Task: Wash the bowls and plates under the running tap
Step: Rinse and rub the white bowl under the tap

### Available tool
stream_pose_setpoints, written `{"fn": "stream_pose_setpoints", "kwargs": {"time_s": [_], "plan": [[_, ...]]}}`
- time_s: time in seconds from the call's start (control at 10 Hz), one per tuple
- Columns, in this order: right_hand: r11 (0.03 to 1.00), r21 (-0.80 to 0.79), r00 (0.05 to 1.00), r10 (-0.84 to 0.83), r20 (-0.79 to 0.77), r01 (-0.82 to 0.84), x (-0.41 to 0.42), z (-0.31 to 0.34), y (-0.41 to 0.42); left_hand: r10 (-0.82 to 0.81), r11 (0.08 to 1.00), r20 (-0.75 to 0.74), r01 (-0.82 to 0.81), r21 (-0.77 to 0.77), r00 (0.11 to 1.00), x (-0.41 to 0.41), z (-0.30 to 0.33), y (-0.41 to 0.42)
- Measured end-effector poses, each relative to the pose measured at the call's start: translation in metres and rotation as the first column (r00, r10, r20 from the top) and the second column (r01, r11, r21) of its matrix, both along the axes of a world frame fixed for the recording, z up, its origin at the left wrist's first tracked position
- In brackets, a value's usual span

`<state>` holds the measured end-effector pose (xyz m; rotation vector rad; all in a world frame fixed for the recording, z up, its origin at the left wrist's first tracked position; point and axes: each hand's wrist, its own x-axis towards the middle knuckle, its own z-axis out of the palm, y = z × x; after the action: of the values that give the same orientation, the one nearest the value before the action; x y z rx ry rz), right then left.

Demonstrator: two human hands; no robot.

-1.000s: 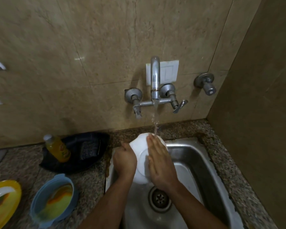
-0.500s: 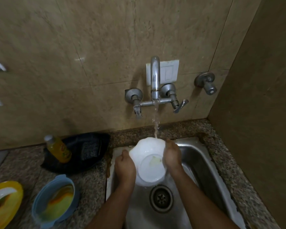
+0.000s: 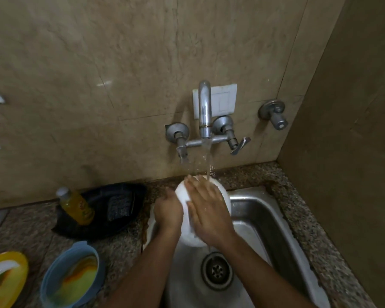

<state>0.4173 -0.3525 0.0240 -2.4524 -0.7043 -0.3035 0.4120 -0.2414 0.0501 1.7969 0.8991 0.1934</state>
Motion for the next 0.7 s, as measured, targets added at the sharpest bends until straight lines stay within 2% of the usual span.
{"fn": "stream_pose_setpoints", "kwargs": {"time_s": [0.1, 0.2, 0.3, 0.4, 0.5, 0.6, 0.7], "plan": [[0.959, 0.139, 0.958, -0.220, -0.181, 0.247, 0.000, -0.014, -0.012, 0.022, 0.995, -0.067, -0.028, -0.097, 0.998, -0.007, -0.008, -0.006], [0.958, 0.087, 0.948, -0.253, -0.193, 0.273, -0.008, -0.015, -0.011, 0.001, 1.000, -0.176, -0.003, -0.012, 0.984, -0.009, -0.017, -0.005], [0.977, 0.115, 0.954, -0.145, -0.261, 0.180, -0.010, -0.033, -0.030, 0.013, 0.997, -0.174, -0.027, -0.077, 0.985, -0.010, -0.020, -0.003], [0.880, 0.214, 0.861, -0.318, -0.396, 0.424, 0.001, -0.037, -0.037, -0.121, 0.979, -0.308, 0.165, 0.120, 0.943, -0.011, -0.025, -0.004], [0.963, 0.168, 0.968, -0.183, -0.172, 0.212, -0.017, -0.027, -0.032, -0.214, 0.779, -0.446, 0.428, 0.458, 0.869, -0.006, -0.017, 0.001], [0.947, 0.232, 0.953, -0.161, -0.255, 0.222, -0.017, -0.036, -0.043, -0.208, 0.682, -0.485, 0.482, 0.550, 0.849, -0.002, -0.020, 0.006], [0.911, 0.185, 0.899, -0.301, -0.317, 0.370, 0.003, -0.026, -0.035, -0.269, 0.541, -0.547, 0.595, 0.595, 0.792, 0.000, -0.029, 0.012]]}}
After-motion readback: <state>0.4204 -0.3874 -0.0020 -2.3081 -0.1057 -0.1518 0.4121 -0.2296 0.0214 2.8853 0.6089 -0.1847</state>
